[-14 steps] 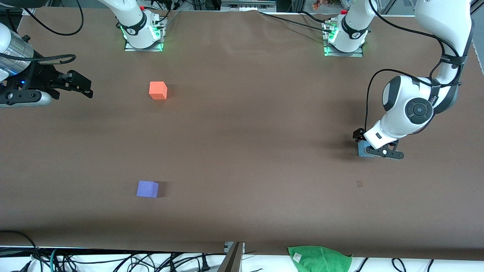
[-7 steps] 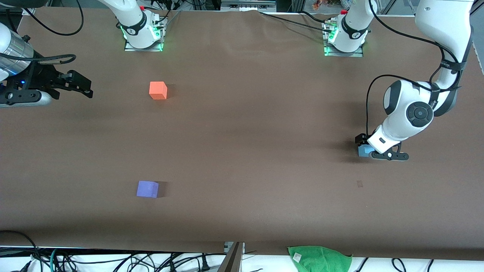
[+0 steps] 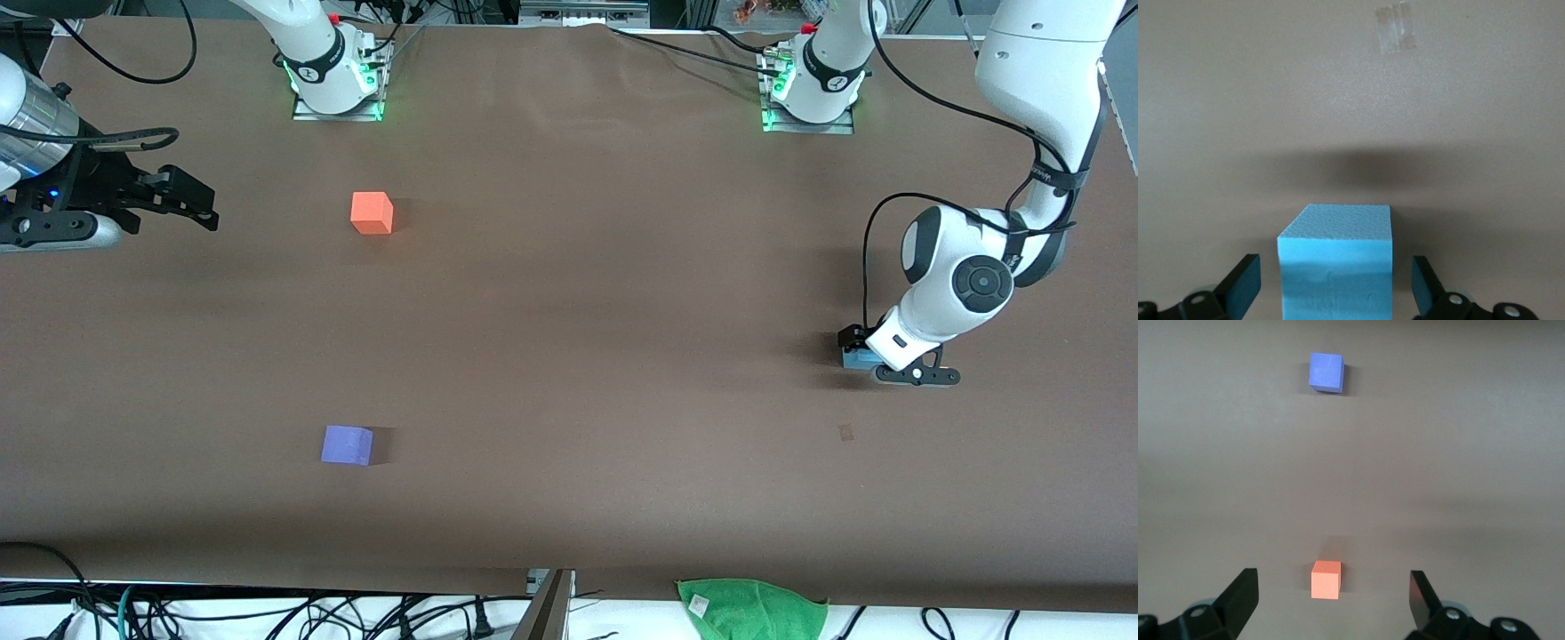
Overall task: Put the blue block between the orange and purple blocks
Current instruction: 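Lift the blue cube with the left gripper and carry it toward the table middle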
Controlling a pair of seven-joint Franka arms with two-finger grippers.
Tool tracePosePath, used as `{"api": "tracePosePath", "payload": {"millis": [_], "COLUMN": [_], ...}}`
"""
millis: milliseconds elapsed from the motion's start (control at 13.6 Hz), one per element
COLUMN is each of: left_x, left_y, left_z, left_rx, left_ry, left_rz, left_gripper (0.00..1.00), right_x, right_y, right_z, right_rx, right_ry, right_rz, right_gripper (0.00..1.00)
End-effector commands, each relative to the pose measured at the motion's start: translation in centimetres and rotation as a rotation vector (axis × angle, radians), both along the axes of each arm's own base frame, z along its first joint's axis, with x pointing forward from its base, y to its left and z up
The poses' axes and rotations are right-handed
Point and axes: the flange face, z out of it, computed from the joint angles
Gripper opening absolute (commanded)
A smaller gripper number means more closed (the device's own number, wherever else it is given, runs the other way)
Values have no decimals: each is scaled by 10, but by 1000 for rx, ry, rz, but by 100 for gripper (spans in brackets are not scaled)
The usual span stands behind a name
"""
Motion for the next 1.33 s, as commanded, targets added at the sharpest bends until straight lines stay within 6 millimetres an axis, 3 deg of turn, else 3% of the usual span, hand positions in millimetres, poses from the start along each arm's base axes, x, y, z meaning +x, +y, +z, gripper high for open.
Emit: {"api": "tracePosePath", "payload": {"millis": [0, 74, 147, 221, 442, 663, 811, 1032, 1253], "left_x": [7, 6, 6, 5, 4, 8, 12, 28, 23], "left_y": [-2, -2, -1, -2, -4, -6, -28, -91, -160], "left_z": [-15, -16, -16, -17, -16, -2, 32, 83, 98], "left_rx": [5, 4, 4, 4, 3, 7, 9, -37, -134], "left_ry": [-19, -19, -18, -15, -13, -19, -4, 100, 124], "left_rz": [-8, -10, -20, -25, -31, -44, -60, -71, -39], "left_gripper": [100, 100, 87, 63, 23, 17, 15, 14, 15], "right_x": [-4, -4, -4, -4, -4, -4, -4, -3, -2], "right_y": [-2, -2, -2, -2, -2, -2, -3, -2, -4], "right_z": [9, 9, 9, 9, 8, 8, 9, 8, 7], "right_rx": [2, 2, 2, 2, 1, 1, 0, -7, -4], "right_ry": [-6, -6, -6, -6, -5, -5, -7, -10, -15], "right_rz": [12, 12, 12, 12, 12, 12, 12, 13, 7], "right_gripper": [100, 100, 100, 100, 100, 100, 100, 100, 100]}}
